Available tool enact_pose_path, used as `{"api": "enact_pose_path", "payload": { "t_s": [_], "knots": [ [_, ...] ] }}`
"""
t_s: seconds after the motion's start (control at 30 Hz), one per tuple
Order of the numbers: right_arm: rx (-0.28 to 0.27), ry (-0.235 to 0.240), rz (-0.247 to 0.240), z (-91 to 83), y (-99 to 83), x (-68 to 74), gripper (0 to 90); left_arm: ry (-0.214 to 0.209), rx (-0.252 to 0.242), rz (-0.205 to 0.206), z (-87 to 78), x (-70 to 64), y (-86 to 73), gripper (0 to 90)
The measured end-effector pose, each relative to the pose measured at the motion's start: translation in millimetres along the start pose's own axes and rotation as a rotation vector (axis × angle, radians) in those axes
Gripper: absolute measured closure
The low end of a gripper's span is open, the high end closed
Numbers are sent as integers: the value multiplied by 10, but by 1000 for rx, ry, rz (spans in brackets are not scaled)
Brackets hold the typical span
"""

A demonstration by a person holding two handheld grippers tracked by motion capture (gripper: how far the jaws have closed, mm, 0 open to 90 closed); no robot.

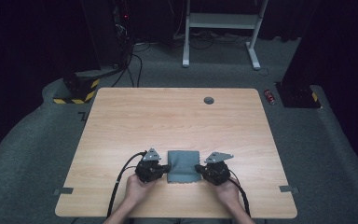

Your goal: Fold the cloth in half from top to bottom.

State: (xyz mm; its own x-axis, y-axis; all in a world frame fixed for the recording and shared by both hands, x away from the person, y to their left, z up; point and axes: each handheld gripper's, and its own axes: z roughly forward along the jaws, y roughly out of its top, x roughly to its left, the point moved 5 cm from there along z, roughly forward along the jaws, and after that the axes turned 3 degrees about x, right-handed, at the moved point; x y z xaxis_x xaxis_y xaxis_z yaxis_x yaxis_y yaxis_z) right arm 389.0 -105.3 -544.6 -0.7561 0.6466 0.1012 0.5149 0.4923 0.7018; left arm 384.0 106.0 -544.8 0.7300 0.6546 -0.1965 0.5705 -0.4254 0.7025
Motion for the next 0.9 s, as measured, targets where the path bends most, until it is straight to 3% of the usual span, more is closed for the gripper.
{"api": "enact_pose_path", "payload": {
  "t_s": [0.23,0.37,0.5,0.7,0.8,0.9],
  "knots": [
    [1,-2,-18,-29,-39,51,884,11,18,28,-17,-64,-49,881],
    [4,-8,-33,-37,-54,79,865,-5,22,3,-24,-80,-86,852],
    [-4,14,-35,-84,-77,117,802,-16,24,-3,-70,-138,-141,806],
    [-50,29,-24,-243,-93,159,777,-40,-24,-21,-216,-196,-150,727],
    [-66,23,-25,-276,-37,165,786,-4,-49,-10,-247,-180,-78,655],
    [-60,12,-20,-224,10,164,797,19,-57,-27,-215,-134,4,622]
  ]
}}
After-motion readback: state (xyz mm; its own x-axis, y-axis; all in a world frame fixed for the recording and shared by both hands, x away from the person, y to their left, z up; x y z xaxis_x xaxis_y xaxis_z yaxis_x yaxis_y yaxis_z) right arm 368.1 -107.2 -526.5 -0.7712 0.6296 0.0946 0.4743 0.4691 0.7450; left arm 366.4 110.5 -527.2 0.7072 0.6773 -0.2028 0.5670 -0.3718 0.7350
